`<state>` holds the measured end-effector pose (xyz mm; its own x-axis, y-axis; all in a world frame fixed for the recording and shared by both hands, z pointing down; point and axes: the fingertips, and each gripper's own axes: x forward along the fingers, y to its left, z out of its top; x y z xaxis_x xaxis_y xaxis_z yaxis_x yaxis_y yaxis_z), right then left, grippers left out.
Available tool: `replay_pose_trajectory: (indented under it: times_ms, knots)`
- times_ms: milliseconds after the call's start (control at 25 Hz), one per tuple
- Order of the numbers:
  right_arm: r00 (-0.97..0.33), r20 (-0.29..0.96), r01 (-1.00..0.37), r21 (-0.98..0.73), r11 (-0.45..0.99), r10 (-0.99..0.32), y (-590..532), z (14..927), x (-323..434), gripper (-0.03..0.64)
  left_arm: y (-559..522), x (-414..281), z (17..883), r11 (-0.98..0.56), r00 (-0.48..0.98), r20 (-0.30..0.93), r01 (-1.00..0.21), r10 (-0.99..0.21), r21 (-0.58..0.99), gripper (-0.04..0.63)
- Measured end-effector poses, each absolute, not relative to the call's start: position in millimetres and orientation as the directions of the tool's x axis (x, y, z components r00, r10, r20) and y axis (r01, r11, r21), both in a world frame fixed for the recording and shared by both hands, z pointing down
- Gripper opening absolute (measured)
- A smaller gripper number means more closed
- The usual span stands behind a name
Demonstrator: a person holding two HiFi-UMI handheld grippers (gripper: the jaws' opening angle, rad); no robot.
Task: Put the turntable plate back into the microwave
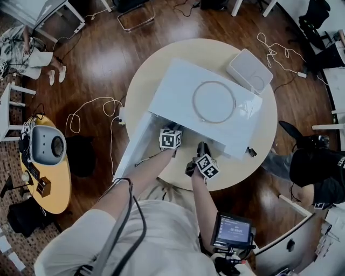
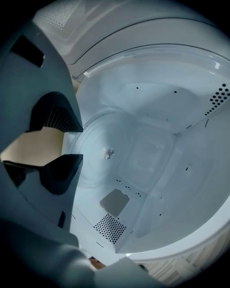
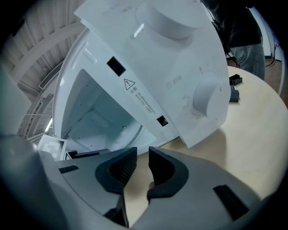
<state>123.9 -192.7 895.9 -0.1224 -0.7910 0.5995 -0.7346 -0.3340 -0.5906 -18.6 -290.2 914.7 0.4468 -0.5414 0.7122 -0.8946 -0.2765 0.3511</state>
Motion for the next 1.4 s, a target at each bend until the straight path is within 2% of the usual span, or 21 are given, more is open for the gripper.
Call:
replay_pose_trajectory:
  times_ms: [400, 640, 800, 1040, 1240, 1400]
  knots:
    - [-0.132, 0.615, -0.748, -0.577, -0.329, -0.777, -186.4, 897.0, 121.6, 0.084, -276.5, -8.2, 911.8, -0.297, 0.466, 0.721, -0.884, -0.513, 0.361, 0.137]
    - [-0.146, 0.596, -0.756, -0.582, -0.300, -0.789, -199.3, 891.4, 115.8, 0.084, -263.7, 21.9, 897.9, -0.436, 0.575, 0.681, -0.809, -0.453, 0.394, 0.137]
    - [-0.168, 0.582, -0.769, -0.582, -0.263, -0.795, -200.3, 878.5, 114.1, 0.084, -259.0, 21.1, 886.4, -0.368, 0.561, 0.658, -0.827, -0.502, 0.424, 0.137]
    - [-0.194, 0.559, -0.781, -0.585, -0.218, -0.806, -198.2, 862.9, 108.0, 0.084, -248.1, 8.8, 873.6, -0.383, 0.552, 0.664, -0.832, -0.504, 0.401, 0.137]
    - [-0.272, 0.505, -0.880, -0.476, -0.001, -0.819, -199.3, 830.3, 83.6, 0.083, -239.0, -4.5, 855.5, -0.386, 0.552, 0.639, -0.833, -0.535, 0.396, 0.137]
    - [-0.332, 0.469, -0.908, -0.394, 0.143, -0.818, -192.2, 806.9, 68.0, 0.084, -224.1, -6.8, 836.4, -0.420, 0.578, 0.604, -0.815, -0.548, 0.398, 0.137]
